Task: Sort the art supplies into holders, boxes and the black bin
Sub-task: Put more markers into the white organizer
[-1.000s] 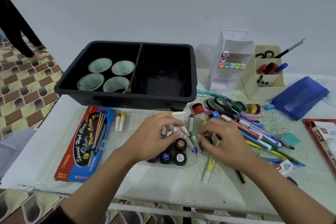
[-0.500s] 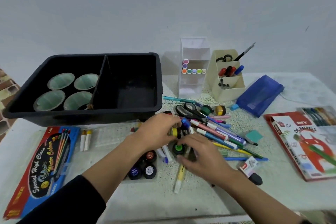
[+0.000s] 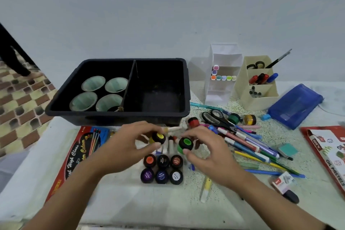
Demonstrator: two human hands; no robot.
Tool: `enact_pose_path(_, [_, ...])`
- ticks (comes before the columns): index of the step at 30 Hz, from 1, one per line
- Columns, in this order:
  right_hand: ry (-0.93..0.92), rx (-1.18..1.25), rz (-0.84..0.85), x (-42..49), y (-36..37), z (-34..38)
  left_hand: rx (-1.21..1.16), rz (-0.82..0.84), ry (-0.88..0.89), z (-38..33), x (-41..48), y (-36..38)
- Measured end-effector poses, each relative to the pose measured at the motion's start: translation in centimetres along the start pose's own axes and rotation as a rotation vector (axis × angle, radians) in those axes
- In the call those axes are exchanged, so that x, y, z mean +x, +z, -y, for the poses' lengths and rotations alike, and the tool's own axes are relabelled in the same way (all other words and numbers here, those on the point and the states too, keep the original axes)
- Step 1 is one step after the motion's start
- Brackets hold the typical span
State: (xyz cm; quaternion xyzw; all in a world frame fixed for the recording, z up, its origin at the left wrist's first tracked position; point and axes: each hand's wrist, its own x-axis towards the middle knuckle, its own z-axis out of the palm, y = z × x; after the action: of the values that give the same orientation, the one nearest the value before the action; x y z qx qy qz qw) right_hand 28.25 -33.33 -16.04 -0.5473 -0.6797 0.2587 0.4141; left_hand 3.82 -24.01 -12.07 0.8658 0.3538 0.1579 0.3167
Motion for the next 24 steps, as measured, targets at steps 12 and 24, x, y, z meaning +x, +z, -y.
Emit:
enact_pose_path(12, [-0.255,-0.136,0.079,3.7,9.8,3.1,0.113,-0.044,-0.001,7.4,-6.2,-1.1])
enact_pose_path(24, [-0.253,-0.245,0.09,4.1,11.0,2.4,0.126,0.068,0.105,9.7,-6.4,-1.2])
